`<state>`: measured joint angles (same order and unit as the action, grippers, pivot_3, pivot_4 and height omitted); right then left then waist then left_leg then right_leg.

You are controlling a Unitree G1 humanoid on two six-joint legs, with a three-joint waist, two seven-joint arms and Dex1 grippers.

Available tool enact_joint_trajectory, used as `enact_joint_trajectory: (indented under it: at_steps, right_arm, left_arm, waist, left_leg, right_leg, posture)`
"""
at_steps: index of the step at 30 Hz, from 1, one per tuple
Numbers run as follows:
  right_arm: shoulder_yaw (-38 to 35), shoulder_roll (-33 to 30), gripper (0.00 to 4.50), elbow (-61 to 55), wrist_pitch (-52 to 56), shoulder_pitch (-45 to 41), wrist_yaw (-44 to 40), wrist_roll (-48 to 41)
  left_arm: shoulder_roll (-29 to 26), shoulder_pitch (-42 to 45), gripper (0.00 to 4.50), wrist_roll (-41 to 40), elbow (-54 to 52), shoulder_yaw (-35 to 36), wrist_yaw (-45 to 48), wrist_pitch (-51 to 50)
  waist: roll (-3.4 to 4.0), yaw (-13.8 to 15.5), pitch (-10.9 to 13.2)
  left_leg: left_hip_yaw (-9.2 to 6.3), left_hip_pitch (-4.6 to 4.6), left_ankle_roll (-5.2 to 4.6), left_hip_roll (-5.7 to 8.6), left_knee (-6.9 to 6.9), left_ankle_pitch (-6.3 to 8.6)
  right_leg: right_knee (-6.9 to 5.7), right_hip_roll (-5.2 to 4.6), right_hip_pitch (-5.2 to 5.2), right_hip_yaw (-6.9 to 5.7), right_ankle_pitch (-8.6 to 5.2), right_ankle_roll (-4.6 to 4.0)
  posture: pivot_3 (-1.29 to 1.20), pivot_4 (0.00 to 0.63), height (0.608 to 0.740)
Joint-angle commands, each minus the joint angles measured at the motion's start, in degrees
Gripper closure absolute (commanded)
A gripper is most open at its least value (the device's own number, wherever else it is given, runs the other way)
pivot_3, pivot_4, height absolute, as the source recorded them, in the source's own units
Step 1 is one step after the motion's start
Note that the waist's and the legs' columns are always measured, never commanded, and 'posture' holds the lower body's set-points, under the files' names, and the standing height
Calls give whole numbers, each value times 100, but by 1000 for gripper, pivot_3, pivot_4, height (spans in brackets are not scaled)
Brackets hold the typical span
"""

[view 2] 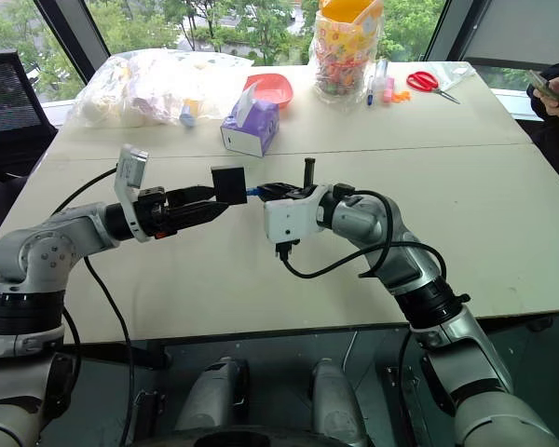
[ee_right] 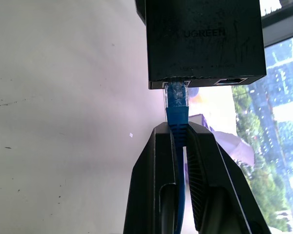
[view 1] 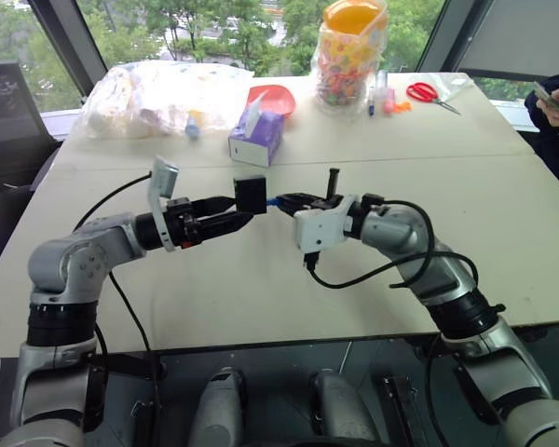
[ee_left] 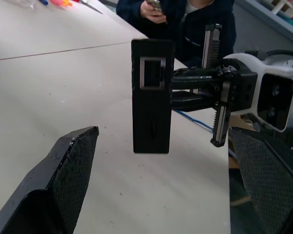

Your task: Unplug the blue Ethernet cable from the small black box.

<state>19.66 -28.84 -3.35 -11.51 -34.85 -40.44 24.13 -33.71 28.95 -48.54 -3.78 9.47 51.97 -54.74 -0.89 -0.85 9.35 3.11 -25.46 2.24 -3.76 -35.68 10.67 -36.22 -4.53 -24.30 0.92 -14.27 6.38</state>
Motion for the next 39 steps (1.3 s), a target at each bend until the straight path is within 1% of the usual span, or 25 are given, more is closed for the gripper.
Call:
enact_joint_trajectory:
  at_steps: [1,4,7,15,16,19,22,24,25,26,28,31,32,35,39]
  right_arm:
    - [14,-61,4442,-224,-261,21,125,84]
    - [37,-52,4442,-274,-297,36,118,102]
    - [47,-20,4500,-369,-257,32,79,91]
    - [74,-31,4500,-518,-183,18,-6,78]
    - [68,-38,4500,-531,-174,19,-19,74]
    - [39,-25,4500,-571,-71,30,-109,-25]
    - [-102,41,4500,-788,647,80,-698,-798]
    - [-269,38,3648,-1047,1464,44,-1238,-1554]
    - [-325,16,3333,-1161,1797,22,-1450,-1846]
    - [-385,-60,2903,-1304,2259,-3,-1736,-2200]
    - [-565,-194,1783,-1602,3241,-56,-2201,-2995]
    - [-1161,-126,294,-1767,5264,-406,-2428,-4576]
    - [-1325,-128,50,-1673,5861,-560,-2443,-4956]
    - [-1632,-51,50,-1158,7195,-930,-2239,-5649]
    - [-1871,184,50,-495,8178,-1308,-1935,-6168]
  left_arm:
    - [-5,91,0,-187,-101,196,-86,-61]
    - [-1,45,0,-208,-158,192,-135,-79]
    - [1,-52,792,-131,-245,89,-146,-42]
    - [61,-168,3796,94,-288,-142,-103,185]
    - [45,-170,3996,115,-283,-165,-81,205]
    - [14,-169,3993,161,-253,-199,-52,238]
    - [-104,-158,3993,264,-247,-298,151,308]
    - [-199,-147,3993,276,-222,-321,299,327]
    - [-241,-144,3993,278,-210,-329,369,344]
    - [-290,-138,3993,322,-200,-347,438,408]
    - [-349,-90,3993,349,-150,-341,518,456]
    - [-469,-26,3993,256,-155,-312,818,495]
    - [-516,-21,3993,227,-180,-318,948,518]
    - [-556,47,3993,145,-186,-268,1147,533]
    - [-600,180,3993,30,-220,-253,1304,437]
  waist:
    - [-2,3,1]
    - [-5,3,3]
    - [-7,4,4]
    - [-8,16,5]
    - [-9,11,5]
    - [-9,9,5]
    - [-9,10,5]
    - [-9,12,5]
    - [-9,12,6]
    - [-9,13,6]
    - [-9,23,6]
    - [-10,16,7]
    - [-10,14,8]
    - [-10,7,8]
    - [-10,7,8]
  left_leg:
    - [0,0,0,0,0,0]
    - [0,0,0,0,-3,0]
    - [-1,0,0,0,-5,0]
    - [-2,-1,0,0,-11,0]
    - [-2,-1,0,0,-13,0]
    - [-3,-1,0,0,-16,0]
    - [-3,-1,0,0,-16,0]
    - [-3,-1,0,-1,-17,0]
    - [-4,-1,0,-1,-18,0]
    - [-5,-1,0,-1,-18,0]
    - [-6,-1,0,-2,-19,0]
    - [-7,-2,-1,-3,-23,1]
    - [-8,-1,-1,-4,-24,1]
    - [-8,0,-1,-6,-24,1]
    - [-6,-4,-1,-5,-23,2]
  right_leg:
    - [0,0,0,0,0,0]
    - [0,0,2,0,0,0]
    - [0,0,3,0,-1,-2]
    - [0,0,7,0,-1,-3]
    - [0,0,8,0,-1,-3]
    - [0,0,9,0,-1,-4]
    - [0,0,9,0,-1,-4]
    - [0,0,11,0,-1,-4]
    - [0,0,11,0,-1,-3]
    - [0,0,11,0,-1,-4]
    - [0,-1,13,-1,-1,-4]
    - [0,-2,15,-1,-1,-6]
    - [0,-3,15,-2,-1,-7]
    - [0,-4,12,-3,1,-12]
    - [1,-7,7,-3,0,-15]
  posture:
    - [0,150,735]
    - [0,150,735]
    - [0,150,735]
    - [0,150,735]
    - [0,150,735]
    - [0,150,735]
    - [0,150,735]
    - [0,150,735]
    - [0,150,735]
    - [0,150,735]
    - [0,150,735]
    - [0,150,735]
    - [0,150,735]
    - [0,150,735]
    - [0,150,735]
